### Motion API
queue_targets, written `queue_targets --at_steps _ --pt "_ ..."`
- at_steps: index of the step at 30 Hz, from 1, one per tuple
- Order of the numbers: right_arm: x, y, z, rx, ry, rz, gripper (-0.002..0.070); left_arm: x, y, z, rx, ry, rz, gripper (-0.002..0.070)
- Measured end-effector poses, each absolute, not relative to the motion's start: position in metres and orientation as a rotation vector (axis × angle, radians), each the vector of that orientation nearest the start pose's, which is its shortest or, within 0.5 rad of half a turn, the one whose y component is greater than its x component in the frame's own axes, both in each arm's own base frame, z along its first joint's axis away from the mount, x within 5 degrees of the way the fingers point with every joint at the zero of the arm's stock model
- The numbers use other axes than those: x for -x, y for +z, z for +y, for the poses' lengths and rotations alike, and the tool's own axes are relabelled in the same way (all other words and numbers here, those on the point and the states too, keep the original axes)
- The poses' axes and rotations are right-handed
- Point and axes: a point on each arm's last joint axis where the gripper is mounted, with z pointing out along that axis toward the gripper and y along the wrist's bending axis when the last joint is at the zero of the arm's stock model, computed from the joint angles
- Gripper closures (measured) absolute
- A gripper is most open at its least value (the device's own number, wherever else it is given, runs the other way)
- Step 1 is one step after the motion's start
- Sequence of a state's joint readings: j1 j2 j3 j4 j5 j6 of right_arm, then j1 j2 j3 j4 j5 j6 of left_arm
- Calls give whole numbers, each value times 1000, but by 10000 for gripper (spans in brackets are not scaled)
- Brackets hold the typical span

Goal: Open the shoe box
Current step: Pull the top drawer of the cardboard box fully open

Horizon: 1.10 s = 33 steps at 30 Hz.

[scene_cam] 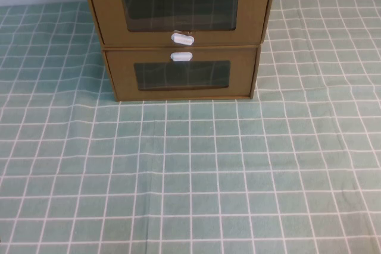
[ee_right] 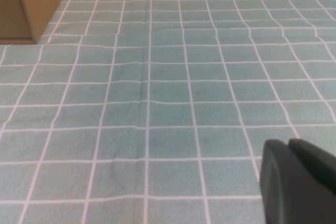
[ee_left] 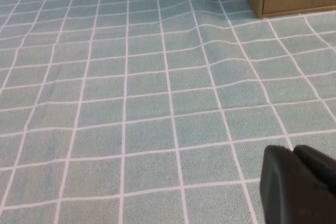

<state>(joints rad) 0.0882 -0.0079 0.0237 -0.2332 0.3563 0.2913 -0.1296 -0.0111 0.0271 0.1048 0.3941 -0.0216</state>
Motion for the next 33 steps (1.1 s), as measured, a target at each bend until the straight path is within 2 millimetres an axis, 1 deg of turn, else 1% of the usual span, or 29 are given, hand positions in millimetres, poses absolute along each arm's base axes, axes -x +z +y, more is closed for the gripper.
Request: queue_targets --at_steps 27,33 --pt "-54 174 -3 -42 38 1846 690 -52 169 -3 -166 1 1884 680" --pt "-54 174 -3 -42 38 1846 690 -52 170 -2 -188 36 1881 680"
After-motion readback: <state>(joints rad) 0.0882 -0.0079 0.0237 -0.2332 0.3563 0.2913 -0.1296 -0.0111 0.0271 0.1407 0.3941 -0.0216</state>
